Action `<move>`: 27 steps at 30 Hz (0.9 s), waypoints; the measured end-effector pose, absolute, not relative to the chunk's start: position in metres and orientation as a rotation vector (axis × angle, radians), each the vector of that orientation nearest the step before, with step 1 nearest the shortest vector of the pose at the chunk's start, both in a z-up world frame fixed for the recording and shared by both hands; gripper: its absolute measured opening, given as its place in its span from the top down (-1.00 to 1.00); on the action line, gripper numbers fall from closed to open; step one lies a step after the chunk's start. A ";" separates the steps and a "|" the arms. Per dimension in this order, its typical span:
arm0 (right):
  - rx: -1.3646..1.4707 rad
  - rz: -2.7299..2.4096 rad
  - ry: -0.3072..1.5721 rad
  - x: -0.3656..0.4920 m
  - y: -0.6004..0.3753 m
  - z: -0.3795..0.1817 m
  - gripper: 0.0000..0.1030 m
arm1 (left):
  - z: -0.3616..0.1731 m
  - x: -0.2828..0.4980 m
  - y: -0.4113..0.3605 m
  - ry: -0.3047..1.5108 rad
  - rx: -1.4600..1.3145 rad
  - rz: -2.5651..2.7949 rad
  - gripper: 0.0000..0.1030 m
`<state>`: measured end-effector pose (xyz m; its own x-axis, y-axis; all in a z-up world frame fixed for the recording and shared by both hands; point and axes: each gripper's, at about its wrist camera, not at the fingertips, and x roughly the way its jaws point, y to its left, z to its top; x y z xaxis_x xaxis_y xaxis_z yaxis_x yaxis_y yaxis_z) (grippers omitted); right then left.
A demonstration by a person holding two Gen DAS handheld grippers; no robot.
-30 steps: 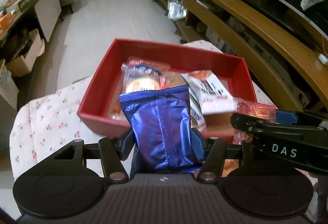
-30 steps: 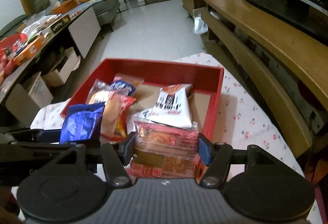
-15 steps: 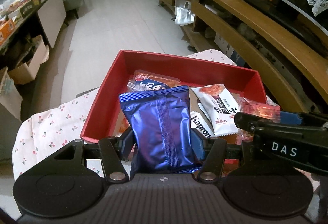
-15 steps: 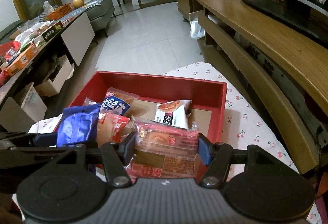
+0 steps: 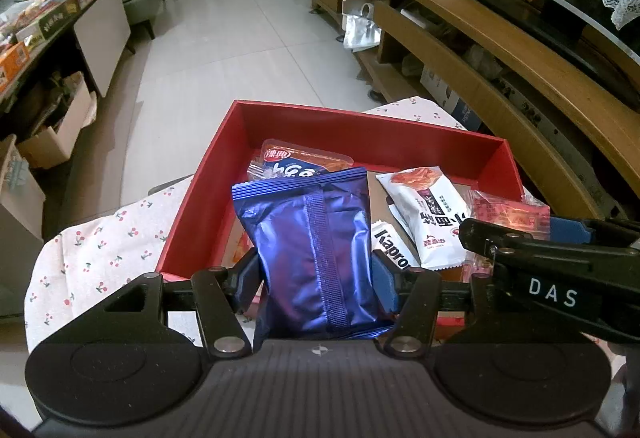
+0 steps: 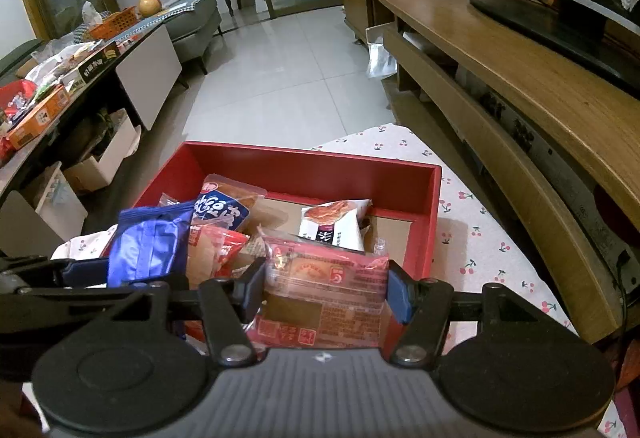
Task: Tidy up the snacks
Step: 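Carry both packets over the red tray and lower them inside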
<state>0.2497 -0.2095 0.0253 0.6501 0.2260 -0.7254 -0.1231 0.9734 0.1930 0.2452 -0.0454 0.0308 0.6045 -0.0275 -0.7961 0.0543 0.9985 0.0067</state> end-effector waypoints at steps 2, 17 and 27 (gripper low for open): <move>0.128 0.197 0.838 0.250 -0.209 0.025 -0.23 | 0.030 0.246 -0.045 0.919 0.033 -0.045 -0.24; 0.120 0.191 0.837 0.255 -0.209 0.023 -0.23 | 0.028 0.248 -0.047 0.916 0.041 -0.036 -0.24; 0.105 0.187 0.850 0.263 -0.205 0.016 -0.23 | 0.021 0.254 -0.047 0.928 0.042 -0.017 -0.24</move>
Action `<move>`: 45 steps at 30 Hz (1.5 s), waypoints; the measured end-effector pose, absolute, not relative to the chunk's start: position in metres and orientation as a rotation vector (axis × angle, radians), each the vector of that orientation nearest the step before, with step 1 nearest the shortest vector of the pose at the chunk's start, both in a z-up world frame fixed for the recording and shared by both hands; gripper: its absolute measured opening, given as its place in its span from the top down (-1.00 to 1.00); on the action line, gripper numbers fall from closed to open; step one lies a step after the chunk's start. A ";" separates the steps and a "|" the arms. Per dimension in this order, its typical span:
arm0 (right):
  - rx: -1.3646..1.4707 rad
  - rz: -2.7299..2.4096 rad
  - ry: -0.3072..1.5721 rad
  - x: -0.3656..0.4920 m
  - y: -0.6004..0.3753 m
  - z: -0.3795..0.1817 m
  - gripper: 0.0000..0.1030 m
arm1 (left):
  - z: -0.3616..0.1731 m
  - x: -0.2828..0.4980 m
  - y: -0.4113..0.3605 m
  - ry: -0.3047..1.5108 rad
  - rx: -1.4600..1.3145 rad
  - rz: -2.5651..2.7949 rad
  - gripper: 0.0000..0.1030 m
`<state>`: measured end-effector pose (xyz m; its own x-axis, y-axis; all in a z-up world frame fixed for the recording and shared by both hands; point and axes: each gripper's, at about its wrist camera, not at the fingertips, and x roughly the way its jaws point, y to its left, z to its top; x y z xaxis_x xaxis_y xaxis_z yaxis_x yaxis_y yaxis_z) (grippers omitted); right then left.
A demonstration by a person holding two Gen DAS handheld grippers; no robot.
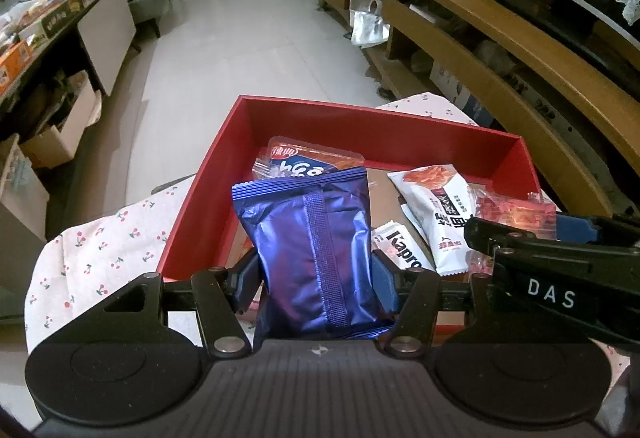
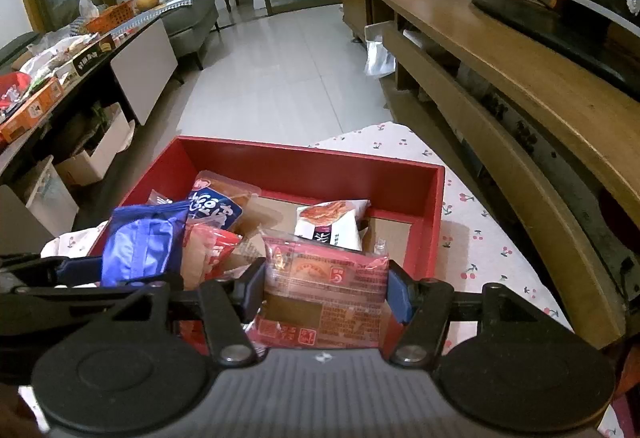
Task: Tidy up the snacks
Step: 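Carry both packets over the red tray and lower them inside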
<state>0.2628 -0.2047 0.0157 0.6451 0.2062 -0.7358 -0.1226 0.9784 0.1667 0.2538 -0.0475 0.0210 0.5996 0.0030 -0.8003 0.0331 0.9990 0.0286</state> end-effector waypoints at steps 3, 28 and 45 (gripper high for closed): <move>0.102 0.188 0.854 0.265 -0.203 0.013 -0.23 | 0.018 0.256 -0.047 0.931 0.041 -0.013 -0.24; 0.055 0.160 0.873 0.291 -0.195 -0.010 -0.31 | 0.004 0.275 -0.042 0.919 0.047 0.014 -0.36; 0.042 0.151 0.778 0.270 -0.195 0.019 -0.34 | 0.027 0.261 -0.037 0.868 0.013 0.012 -0.50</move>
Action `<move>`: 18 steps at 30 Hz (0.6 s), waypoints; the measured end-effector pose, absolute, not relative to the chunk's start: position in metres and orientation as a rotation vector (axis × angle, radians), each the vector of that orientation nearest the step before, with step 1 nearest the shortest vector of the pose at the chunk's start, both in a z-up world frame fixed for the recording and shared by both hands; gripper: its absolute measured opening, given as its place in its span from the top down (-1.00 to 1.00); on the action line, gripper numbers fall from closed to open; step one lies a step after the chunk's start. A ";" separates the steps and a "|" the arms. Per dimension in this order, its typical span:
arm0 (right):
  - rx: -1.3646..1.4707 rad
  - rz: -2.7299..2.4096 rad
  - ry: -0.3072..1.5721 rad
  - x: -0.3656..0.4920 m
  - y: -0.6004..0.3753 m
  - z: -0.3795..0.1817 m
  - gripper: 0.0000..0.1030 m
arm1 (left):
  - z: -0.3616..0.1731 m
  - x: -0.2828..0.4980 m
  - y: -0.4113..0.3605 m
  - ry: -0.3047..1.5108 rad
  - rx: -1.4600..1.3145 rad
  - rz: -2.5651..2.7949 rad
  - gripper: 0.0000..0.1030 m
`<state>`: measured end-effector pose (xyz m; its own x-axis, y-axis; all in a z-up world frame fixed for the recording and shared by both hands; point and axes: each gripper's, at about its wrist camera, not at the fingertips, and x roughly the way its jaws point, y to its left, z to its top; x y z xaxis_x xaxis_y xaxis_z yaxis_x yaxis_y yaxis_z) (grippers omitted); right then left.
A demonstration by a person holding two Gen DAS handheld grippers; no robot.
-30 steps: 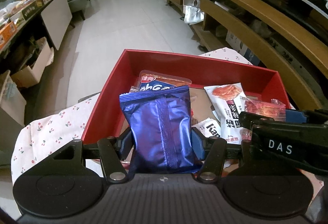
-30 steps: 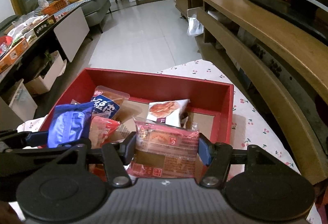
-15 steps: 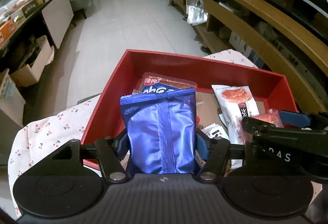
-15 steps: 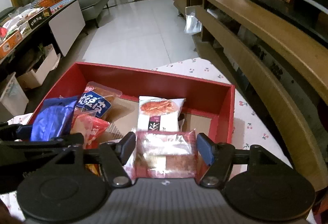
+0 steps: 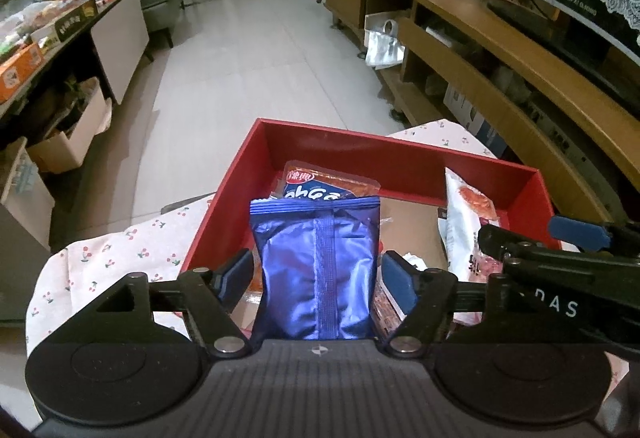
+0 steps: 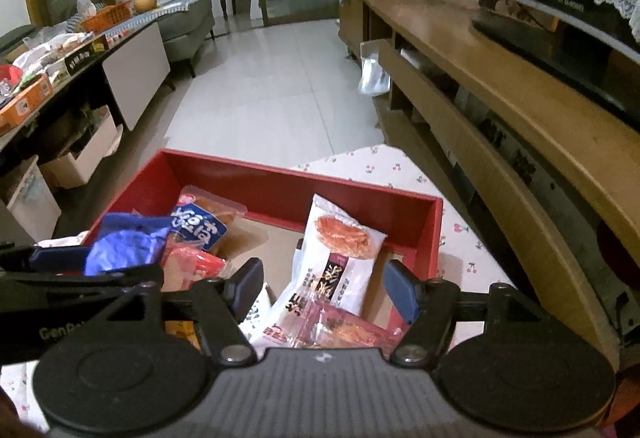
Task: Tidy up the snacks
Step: 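Carry both packets over the red tray and lower them inside, then open both tools and move back to the sausage pack and gold wafer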
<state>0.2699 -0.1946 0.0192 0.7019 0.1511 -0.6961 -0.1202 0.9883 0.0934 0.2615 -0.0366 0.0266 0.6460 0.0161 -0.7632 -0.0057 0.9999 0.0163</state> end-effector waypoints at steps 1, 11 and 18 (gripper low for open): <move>0.039 0.151 0.772 0.267 -0.193 0.022 -0.35 | 0.028 0.259 -0.036 0.866 0.010 0.013 -0.51; 0.025 0.161 0.721 0.245 -0.194 0.038 -0.35 | 0.040 0.241 -0.033 0.847 -0.010 0.010 -0.54; -0.014 0.167 0.689 0.232 -0.187 0.045 -0.35 | 0.041 0.229 -0.028 0.848 -0.009 0.013 -0.54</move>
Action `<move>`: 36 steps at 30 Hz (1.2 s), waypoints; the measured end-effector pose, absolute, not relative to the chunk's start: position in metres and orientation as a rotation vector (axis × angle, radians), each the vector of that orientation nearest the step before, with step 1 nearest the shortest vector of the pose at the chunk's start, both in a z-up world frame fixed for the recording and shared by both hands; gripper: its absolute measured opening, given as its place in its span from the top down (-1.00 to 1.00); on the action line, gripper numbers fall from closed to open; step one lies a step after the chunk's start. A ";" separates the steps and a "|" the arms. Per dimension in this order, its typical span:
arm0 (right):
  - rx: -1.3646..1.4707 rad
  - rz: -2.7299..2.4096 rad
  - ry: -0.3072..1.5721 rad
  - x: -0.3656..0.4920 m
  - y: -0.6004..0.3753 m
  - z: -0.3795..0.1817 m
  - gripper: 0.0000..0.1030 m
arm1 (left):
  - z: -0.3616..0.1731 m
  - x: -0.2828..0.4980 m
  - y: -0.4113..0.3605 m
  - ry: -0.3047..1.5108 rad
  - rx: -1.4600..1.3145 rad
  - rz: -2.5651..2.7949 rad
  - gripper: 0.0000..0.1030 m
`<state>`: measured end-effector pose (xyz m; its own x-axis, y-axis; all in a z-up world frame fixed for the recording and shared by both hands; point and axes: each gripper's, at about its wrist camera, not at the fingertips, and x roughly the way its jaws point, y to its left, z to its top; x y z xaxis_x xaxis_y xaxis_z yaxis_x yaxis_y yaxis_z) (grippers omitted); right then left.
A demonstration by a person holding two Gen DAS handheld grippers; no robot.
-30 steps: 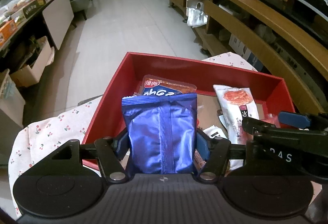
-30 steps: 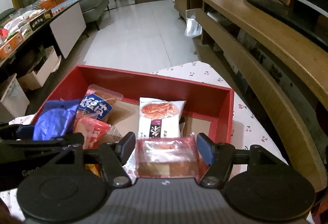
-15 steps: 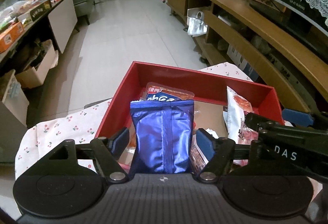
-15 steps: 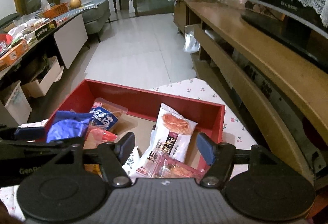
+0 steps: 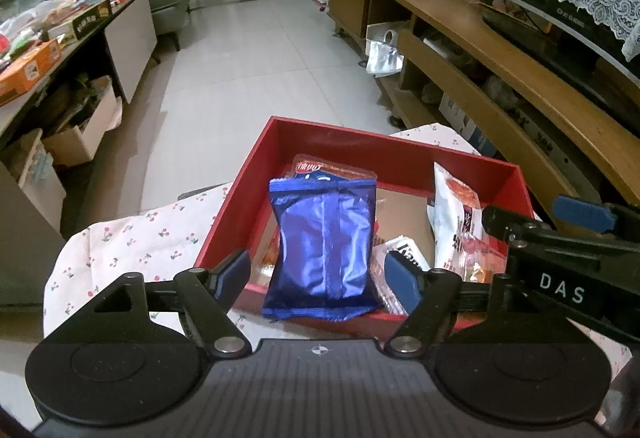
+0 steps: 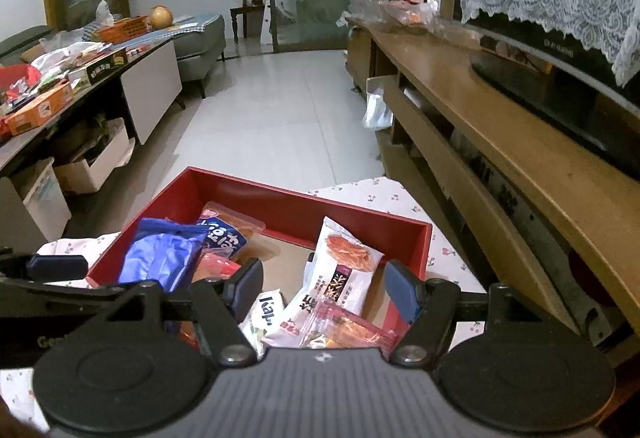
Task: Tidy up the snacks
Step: 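Open both tools and move back to the sausage pack and gold wafer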
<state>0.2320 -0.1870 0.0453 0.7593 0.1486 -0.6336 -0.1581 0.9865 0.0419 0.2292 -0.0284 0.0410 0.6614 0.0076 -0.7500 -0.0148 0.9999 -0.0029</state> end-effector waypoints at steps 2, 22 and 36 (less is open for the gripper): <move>-0.013 0.174 0.688 0.229 -0.187 0.046 -0.35 | 0.040 0.225 -0.027 0.852 -0.010 0.015 -0.54; -0.037 0.218 0.703 0.188 -0.184 0.043 -0.39 | 0.024 0.181 -0.017 0.918 -0.030 0.010 -0.61; -0.063 0.293 0.783 0.162 -0.191 0.028 -0.44 | -0.036 0.142 0.015 1.148 -0.221 0.120 -0.64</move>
<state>0.1620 -0.1910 0.0281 0.6707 0.2364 -0.7030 -0.2831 0.9577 0.0519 0.1419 0.0150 -0.0358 0.4071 -0.0181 -0.9132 -0.2072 0.9719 -0.1117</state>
